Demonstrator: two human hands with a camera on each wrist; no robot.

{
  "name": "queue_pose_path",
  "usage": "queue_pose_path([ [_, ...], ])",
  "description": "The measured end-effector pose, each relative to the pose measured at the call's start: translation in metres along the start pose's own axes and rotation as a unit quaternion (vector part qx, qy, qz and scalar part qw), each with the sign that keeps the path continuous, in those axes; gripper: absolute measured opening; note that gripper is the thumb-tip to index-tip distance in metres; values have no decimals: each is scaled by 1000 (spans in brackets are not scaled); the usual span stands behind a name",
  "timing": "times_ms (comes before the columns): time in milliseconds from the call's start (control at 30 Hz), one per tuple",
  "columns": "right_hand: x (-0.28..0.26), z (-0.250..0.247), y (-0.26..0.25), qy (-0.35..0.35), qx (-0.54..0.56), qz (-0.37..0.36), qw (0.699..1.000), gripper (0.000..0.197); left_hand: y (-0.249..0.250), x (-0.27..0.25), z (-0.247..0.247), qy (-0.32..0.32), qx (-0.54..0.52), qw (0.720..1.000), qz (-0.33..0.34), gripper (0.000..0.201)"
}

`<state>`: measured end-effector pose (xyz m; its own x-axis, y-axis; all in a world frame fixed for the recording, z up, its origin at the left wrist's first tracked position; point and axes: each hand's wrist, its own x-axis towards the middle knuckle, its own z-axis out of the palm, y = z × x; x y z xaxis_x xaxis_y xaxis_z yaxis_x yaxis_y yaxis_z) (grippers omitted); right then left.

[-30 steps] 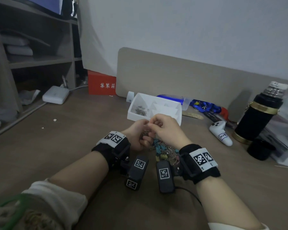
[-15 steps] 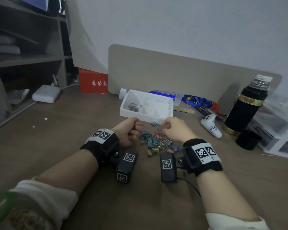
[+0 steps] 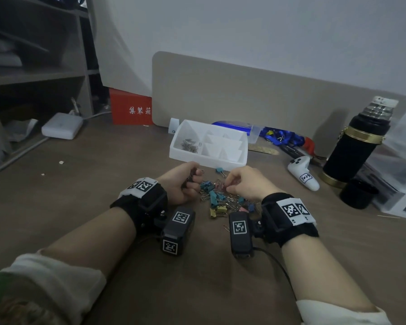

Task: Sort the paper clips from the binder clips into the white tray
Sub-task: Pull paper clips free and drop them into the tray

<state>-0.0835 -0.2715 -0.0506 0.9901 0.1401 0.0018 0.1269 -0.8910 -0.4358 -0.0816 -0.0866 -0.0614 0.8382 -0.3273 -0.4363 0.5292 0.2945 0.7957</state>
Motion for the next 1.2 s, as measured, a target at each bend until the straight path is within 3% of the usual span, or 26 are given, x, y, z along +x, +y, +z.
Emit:
queue_pose_path([
  [433,7,1,2,109,-27,29,993,10,1,-1,2,-4,3,1000,-5,38],
  [600,3,0,-8,54,-1,-39,998,15,4,-4,1,-4,-20,1000,-15,39],
  [800,13,7,-13,-5,-49,-70,996,41,3,-4,-1,-12,-23,1000,-12,38],
  [1000,17,10,-12,-13,-35,-61,997,7,3,0,-1,-11,-16,1000,-16,36],
  [1200,22,13,-15,-21,-45,-58,997,6,3,-1,0,-14,-11,1000,-17,37],
])
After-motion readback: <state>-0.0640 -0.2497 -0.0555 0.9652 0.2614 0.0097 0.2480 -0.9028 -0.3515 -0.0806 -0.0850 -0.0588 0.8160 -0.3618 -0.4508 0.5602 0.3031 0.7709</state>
